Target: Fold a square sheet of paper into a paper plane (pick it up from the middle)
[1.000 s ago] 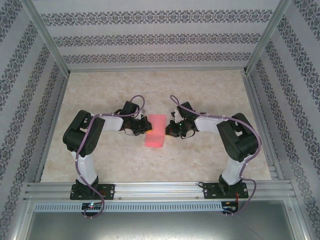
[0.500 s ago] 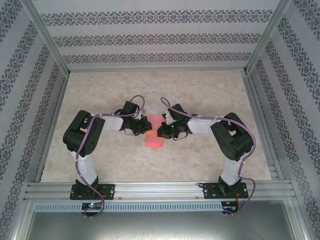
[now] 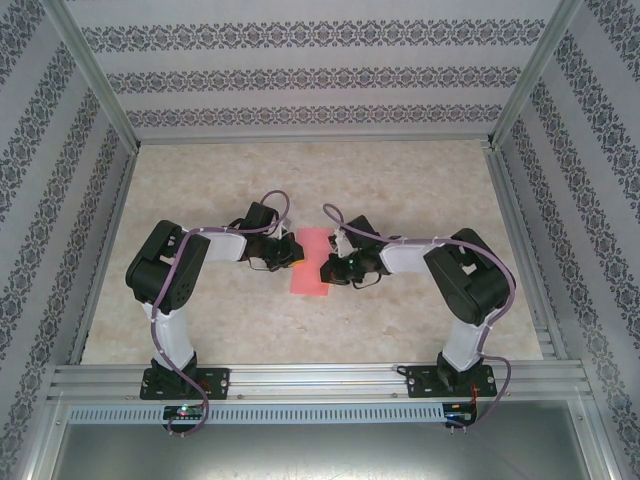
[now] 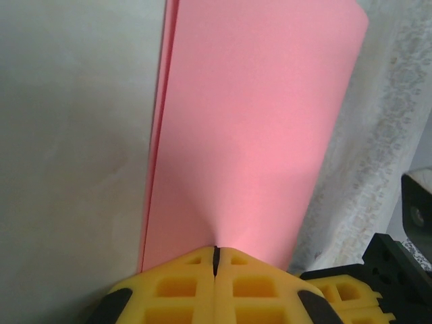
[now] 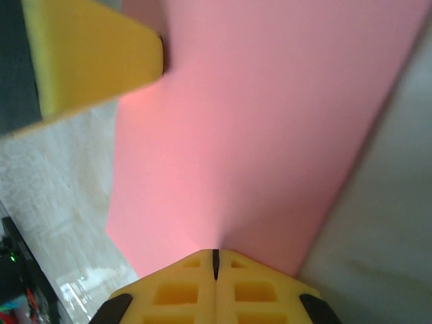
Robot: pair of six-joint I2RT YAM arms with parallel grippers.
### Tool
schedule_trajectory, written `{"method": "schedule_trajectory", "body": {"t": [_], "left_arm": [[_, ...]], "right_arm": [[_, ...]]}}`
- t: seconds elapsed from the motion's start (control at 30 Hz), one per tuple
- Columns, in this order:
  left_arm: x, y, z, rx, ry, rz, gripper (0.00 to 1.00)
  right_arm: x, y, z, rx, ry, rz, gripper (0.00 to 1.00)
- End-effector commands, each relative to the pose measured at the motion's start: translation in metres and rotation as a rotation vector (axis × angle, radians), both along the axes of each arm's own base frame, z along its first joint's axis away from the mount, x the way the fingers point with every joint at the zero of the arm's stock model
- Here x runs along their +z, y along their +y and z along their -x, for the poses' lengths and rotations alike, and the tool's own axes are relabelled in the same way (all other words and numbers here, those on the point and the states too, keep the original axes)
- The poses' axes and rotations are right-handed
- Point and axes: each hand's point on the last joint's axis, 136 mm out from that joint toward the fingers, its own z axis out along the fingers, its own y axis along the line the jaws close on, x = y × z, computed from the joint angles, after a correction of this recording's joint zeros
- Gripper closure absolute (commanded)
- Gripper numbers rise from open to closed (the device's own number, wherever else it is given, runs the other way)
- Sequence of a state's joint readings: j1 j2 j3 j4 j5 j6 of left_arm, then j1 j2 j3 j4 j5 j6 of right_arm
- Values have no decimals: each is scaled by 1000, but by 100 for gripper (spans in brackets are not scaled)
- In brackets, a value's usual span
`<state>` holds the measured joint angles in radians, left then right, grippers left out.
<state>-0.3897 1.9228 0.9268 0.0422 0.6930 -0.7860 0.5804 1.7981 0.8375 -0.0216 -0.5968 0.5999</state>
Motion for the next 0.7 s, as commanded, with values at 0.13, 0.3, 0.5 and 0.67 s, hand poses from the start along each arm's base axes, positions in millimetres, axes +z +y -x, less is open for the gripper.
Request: {"method": "schedule_trajectory", "body": {"t": [0.13, 0.3, 0.5, 0.67], "left_arm": [[-111, 84, 106, 60, 425, -432, 100], [-108, 83, 105, 62, 420, -426, 100], [-106, 82, 104, 55, 422, -421, 100], [-106, 82, 104, 54, 423, -424, 100]], "right_arm": [[6, -26, 28, 50, 21, 40, 100], [38, 2, 2, 12, -76, -41, 100], [24, 29, -9, -10, -66, -68, 100], [7, 35, -3, 17, -23, -43, 100]]}}
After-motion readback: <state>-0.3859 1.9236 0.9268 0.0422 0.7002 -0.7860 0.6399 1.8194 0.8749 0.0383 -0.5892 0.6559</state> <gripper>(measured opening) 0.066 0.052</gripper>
